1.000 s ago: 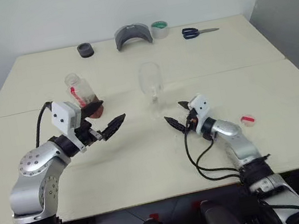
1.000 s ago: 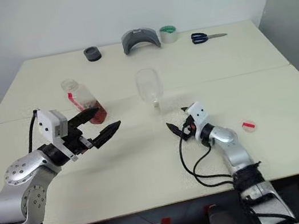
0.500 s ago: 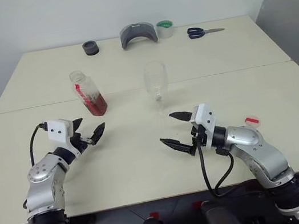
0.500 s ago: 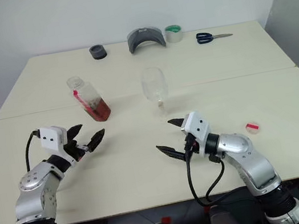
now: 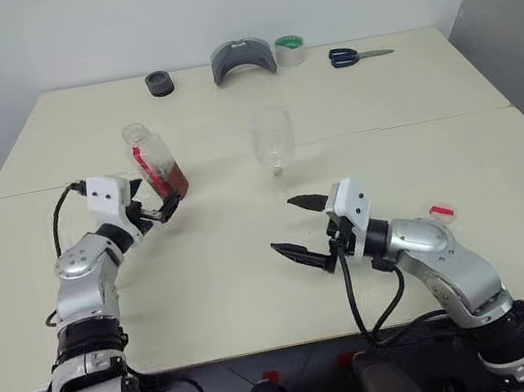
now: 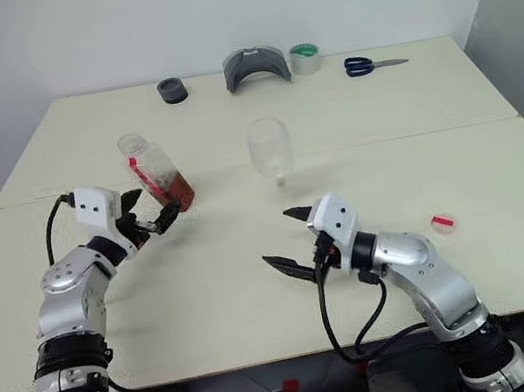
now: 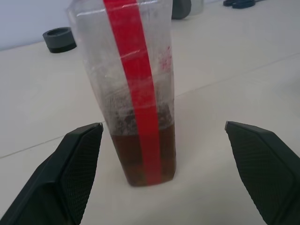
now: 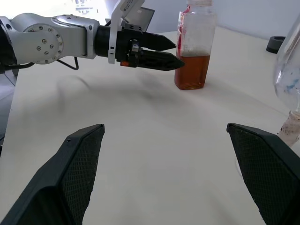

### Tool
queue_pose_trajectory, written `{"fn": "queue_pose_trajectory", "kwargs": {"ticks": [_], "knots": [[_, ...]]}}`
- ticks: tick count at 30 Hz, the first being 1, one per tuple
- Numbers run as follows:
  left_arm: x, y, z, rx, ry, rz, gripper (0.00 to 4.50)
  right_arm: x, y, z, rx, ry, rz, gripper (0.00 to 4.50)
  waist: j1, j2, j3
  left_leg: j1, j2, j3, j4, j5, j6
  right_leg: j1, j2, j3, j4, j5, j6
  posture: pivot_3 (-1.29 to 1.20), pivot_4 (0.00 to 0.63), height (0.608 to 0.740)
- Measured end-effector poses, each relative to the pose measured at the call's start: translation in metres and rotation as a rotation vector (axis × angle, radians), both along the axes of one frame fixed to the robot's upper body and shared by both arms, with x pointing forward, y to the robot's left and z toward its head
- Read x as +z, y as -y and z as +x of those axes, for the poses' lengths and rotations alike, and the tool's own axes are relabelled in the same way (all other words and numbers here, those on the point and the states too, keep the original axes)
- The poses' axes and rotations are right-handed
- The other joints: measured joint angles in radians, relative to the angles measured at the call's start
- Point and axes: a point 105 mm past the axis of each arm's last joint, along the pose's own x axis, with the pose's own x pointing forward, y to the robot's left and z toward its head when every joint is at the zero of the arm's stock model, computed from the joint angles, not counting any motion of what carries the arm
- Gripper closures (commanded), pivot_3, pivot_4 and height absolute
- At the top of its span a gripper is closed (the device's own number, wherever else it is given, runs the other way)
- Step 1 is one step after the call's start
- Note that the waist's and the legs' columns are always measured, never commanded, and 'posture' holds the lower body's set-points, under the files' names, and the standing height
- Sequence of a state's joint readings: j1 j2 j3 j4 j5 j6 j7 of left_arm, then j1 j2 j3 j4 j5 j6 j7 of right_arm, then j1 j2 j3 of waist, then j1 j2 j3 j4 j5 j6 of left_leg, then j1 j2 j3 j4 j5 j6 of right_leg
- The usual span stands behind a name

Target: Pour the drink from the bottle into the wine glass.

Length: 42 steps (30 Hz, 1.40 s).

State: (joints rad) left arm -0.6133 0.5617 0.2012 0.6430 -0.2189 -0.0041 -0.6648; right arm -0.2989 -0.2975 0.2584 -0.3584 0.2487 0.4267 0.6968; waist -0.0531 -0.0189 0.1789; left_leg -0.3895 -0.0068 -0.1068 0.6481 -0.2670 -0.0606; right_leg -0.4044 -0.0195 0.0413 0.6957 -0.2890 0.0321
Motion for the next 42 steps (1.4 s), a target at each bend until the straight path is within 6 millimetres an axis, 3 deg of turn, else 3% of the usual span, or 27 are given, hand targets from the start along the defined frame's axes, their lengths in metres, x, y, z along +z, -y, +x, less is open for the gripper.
{"fn": "queue_pose_trajectory", "kwargs": {"ticks": [22, 25, 32, 34, 42], "knots": [[0.023, -0.002, 0.029, 0.048, 0.030, -0.030, 0.00, 0.002, 0.000, 0.005, 0.001, 0.005, -0.008, 0.06, -0.002, 0.000, 0.000, -0.001, 0.000, 0.000, 0.001, 0.000, 0.000, 0.000, 0.000, -0.001, 0.000, 0.000, 0.000, 0.00, 0.150, 0.740], [0.018, -0.002, 0.030, 0.050, 0.011, -0.044, 0.52, 0.002, 0.000, 0.006, -0.001, 0.002, -0.009, 0.00, -0.002, 0.000, 0.000, -0.001, 0.000, -0.001, 0.001, 0.000, 0.000, 0.000, 0.000, -0.001, 0.001, 0.000, 0.000, 0.00, 0.150, 0.740], [0.018, 0.003, 0.034, 0.044, 0.004, -0.066, 2.60, 0.006, 0.000, 0.007, 0.001, 0.017, -0.001, 0.00, -0.003, -0.001, 0.000, -0.001, 0.000, 0.000, 0.001, 0.000, 0.000, 0.000, 0.000, -0.001, 0.001, 0.000, 0.000, 0.00, 0.150, 0.740], [0.018, 0.003, 0.034, 0.044, 0.003, -0.067, 2.77, 0.006, 0.000, 0.007, 0.001, 0.019, 0.002, 0.00, -0.003, -0.001, 0.000, -0.001, 0.000, -0.001, 0.001, 0.000, 0.000, 0.000, 0.000, -0.001, 0.001, 0.000, 0.000, 0.00, 0.150, 0.740], [0.019, 0.007, 0.035, 0.021, 0.001, -0.069, 2.77, 0.010, 0.003, 0.008, -0.012, 0.032, 0.012, 0.00, -0.003, -0.001, 0.000, -0.001, 0.000, -0.001, 0.001, 0.000, 0.000, 0.000, 0.000, -0.001, 0.001, 0.000, 0.000, 0.00, 0.150, 0.740]]}}
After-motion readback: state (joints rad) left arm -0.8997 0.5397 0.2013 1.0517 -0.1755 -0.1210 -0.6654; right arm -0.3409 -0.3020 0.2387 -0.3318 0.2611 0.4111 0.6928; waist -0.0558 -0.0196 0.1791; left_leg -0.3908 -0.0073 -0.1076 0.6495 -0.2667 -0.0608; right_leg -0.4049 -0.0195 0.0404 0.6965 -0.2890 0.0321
